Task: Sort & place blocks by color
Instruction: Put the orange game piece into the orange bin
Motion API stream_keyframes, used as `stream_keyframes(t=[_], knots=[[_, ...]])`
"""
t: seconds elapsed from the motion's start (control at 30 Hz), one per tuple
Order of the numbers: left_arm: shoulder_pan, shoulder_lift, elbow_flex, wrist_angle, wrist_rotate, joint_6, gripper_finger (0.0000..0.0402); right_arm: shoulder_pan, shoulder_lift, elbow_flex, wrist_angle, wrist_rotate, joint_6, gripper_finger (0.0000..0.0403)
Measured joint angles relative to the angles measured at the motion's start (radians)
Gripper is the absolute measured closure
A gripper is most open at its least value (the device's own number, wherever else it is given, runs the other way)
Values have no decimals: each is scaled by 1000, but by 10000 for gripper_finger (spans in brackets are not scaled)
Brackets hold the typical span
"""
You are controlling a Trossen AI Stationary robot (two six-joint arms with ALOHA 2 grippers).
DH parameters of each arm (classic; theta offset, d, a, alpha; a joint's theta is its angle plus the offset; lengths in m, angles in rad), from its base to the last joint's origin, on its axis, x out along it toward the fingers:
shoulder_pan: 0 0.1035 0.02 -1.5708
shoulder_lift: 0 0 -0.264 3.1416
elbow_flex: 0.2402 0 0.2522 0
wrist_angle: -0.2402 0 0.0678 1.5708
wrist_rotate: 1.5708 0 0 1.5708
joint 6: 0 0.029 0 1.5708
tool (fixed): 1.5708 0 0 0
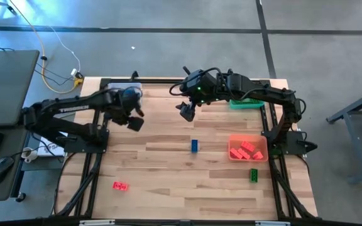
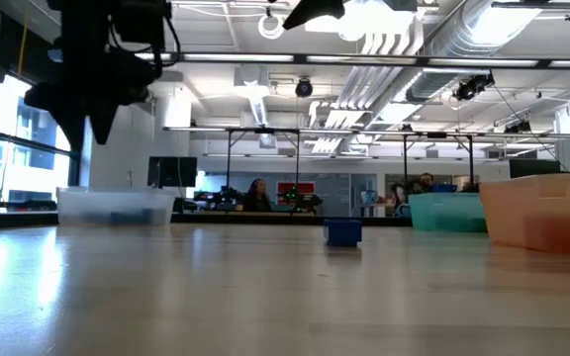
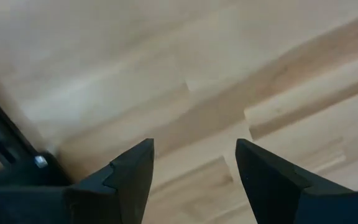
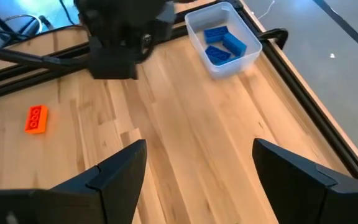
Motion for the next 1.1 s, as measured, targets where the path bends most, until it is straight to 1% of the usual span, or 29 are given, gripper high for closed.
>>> stream_keyframes(t=[0.17, 0.3, 0.47, 0.7, 0.83, 1.0, 1.1], knots=[[-159, -92, -54, -1, 0, -122, 188, 0, 0, 0, 0, -2, -9, 121], [-289, -139, -59, 2, 0, -193, 188, 0, 0, 0, 0, -3, -32, 121], [-460, -163, -59, 8, -1, -177, 188, 0, 0, 0, 0, -6, -36, 121], [-707, -162, -59, 17, -4, -150, 188, 0, 0, 0, 0, -6, -36, 121], [-845, -162, -59, 40, -11, -139, 188, 0, 0, 0, 0, -6, -66, 121], [-998, -162, -59, 149, -20, -129, 188, 0, 0, 0, 0, -6, -80, 121], [-1071, -146, -59, 241, -79, -145, 188, 0, 0, 0, 0, -6, -80, 121]])
